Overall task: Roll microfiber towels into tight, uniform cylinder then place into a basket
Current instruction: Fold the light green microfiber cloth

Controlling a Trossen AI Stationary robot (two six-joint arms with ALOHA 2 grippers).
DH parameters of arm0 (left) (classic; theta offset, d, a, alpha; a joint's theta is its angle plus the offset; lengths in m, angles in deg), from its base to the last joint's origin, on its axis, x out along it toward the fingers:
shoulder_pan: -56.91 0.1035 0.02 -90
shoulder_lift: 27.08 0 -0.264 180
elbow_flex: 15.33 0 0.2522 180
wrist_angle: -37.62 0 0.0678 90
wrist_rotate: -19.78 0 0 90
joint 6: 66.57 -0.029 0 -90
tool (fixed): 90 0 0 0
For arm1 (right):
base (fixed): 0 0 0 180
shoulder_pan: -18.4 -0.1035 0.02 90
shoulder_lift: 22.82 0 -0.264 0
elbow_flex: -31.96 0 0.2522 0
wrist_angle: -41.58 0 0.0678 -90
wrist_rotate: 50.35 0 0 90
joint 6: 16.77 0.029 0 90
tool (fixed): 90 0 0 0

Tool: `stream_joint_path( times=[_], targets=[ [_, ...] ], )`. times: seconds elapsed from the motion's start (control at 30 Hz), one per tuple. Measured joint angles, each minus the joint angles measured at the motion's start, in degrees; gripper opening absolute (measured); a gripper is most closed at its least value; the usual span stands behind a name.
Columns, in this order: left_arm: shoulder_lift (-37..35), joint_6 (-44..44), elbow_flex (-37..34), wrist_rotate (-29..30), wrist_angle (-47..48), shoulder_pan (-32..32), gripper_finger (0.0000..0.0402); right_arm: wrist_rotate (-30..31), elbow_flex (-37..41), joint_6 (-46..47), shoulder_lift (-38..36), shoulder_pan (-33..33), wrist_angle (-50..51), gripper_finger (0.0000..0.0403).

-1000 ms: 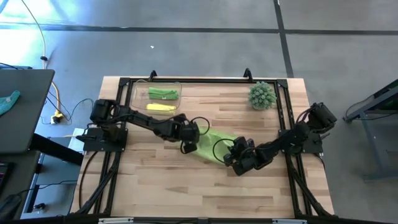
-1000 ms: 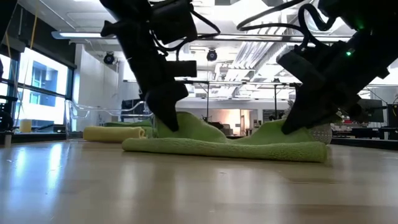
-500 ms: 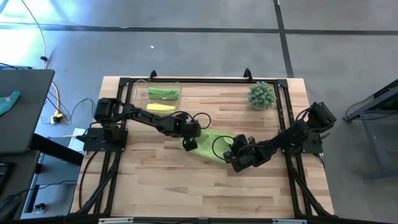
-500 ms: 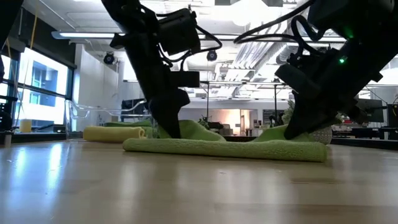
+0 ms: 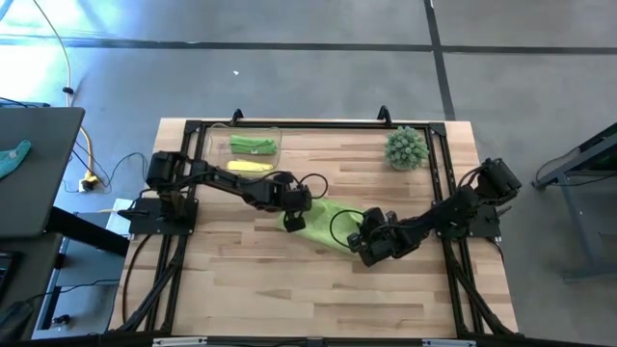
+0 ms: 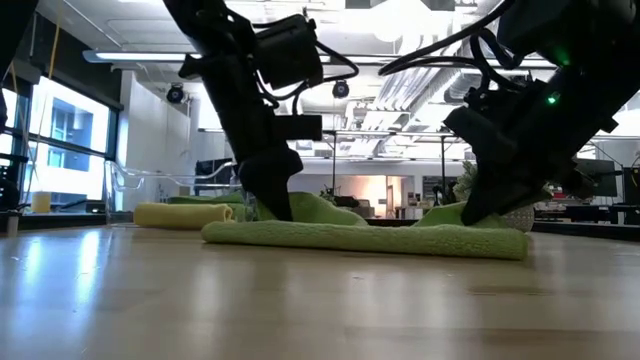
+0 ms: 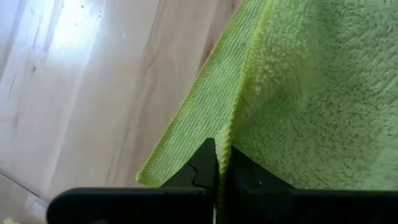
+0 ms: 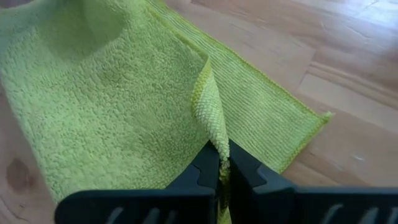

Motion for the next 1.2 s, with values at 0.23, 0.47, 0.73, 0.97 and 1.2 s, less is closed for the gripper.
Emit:
stream_joint_path(
  times=[0.23, 0.47, 0.73, 0.97, 1.2],
  targets=[
    [0.03, -2.02, 0.0, 3.52, 0.04, 0.02, 0.0, 2.17, 0.0, 0.13, 0.0, 0.0, 0.04, 0.0],
    [0.04, -5.83, 0.0, 4.59, 0.01, 0.02, 0.0, 2.31, 0.0, 0.05, 0.0, 0.72, 0.85, 0.0],
    [0.04, -7.09, 0.0, 4.54, 0.02, 0.02, 0.0, 2.34, 0.0, -0.6, 0.0, 1.79, 3.94, 0.0046],
    [0.04, -7.11, 0.02, 4.5, 0.02, 0.02, 0.0, -5.91, 0.0, -0.49, -0.95, 1.77, 10.07, 0.0104],
    [0.04, -7.07, 0.04, 4.48, 0.13, 0.02, 0.0, -7.35, 0.0, -0.51, -7.4, 1.57, 15.55, 0.0102]
  ],
)
